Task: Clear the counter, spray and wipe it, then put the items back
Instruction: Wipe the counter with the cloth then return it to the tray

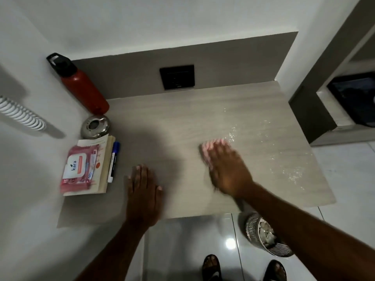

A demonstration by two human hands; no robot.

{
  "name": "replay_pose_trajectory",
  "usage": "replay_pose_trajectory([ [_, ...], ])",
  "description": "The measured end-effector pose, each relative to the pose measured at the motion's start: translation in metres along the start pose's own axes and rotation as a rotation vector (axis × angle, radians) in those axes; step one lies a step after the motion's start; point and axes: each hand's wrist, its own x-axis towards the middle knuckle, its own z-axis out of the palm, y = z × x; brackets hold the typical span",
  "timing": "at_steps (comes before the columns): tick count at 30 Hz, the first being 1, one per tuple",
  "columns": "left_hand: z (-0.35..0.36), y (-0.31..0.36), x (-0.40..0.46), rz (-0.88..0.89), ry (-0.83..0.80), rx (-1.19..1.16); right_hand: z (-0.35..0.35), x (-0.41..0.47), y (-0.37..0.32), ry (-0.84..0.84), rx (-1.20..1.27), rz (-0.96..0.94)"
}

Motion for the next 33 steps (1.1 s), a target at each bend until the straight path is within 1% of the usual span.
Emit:
replay_pose_trajectory([
  [2,-0.002,0.002,0.001,0.006,0.008,0.044,-0.008,0.037,0.006,0.001,0.024,0.231],
  [3,-0.003,0.005,0.002,0.022,0.007,0.069,-0.006,0.041,0.0,0.009,0.024,0.274],
  [4,-0.004,0.009,0.002,0.04,0.012,0.098,-0.002,0.036,-0.011,0.019,0.001,0.236],
  [7,-0.006,0.031,0.005,0.056,0.018,0.112,0.011,-0.032,-0.04,-0.019,0.029,-0.089],
  [9,-0.001,0.061,0.013,0.091,0.021,0.068,0.005,-0.082,-0.02,-0.039,0.054,-0.205],
  [10,0.002,0.077,0.017,0.122,0.017,0.044,-0.004,-0.094,0.003,-0.033,0.051,-0.244],
  [11,0.005,0.095,0.02,0.159,0.019,0.013,-0.013,-0.099,0.032,0.0,-0.006,-0.265],
  [12,0.007,0.112,0.024,0.191,0.029,-0.025,-0.022,-0.1,0.061,0.009,-0.056,-0.232],
  [13,0.009,0.126,0.03,0.217,0.048,-0.062,-0.03,-0.094,0.088,0.004,-0.068,-0.131],
  [15,0.011,0.154,0.039,0.243,0.067,-0.148,-0.044,-0.068,0.127,-0.015,-0.019,0.148],
  [16,0.012,0.165,0.041,0.251,0.061,-0.176,-0.047,-0.056,0.13,-0.016,0.019,0.261],
  [17,0.013,0.167,0.041,0.261,0.055,-0.177,-0.043,-0.043,0.119,0.012,0.013,0.314],
  [18,0.017,0.178,0.04,0.291,0.058,-0.159,-0.038,-0.042,0.111,0.041,-0.027,0.327],
  [19,0.021,0.185,0.038,0.309,0.055,-0.136,-0.032,-0.047,0.096,0.063,-0.034,0.281],
  [21,0.023,0.175,0.032,0.274,0.04,-0.106,-0.014,-0.072,0.057,0.073,0.007,0.099],
  [22,0.023,0.172,0.033,0.254,0.042,-0.106,-0.011,-0.095,0.051,0.031,0.034,0.057],
  [24,0.021,0.178,0.037,0.262,0.045,-0.091,-0.021,-0.134,0.079,-0.027,0.074,0.108],
  [26,0.02,0.185,0.038,0.274,0.023,-0.072,-0.034,-0.146,0.127,0.01,0.035,0.232],
  [28,0.02,0.188,0.041,0.276,-0.001,-0.07,-0.046,-0.127,0.163,0.029,-0.001,0.415],
  [30,0.018,0.188,0.043,0.277,-0.014,-0.044,-0.052,-0.085,0.169,0.064,0.009,0.524],
  [31,0.018,0.188,0.044,0.269,-0.02,-0.028,-0.051,-0.066,0.16,0.064,0.007,0.516],
  [32,0.018,0.188,0.045,0.256,-0.028,-0.012,-0.046,-0.054,0.146,0.064,-0.023,0.444],
  [33,0.018,0.188,0.044,0.247,-0.039,-0.002,-0.04,-0.052,0.129,0.069,-0.054,0.318],
])
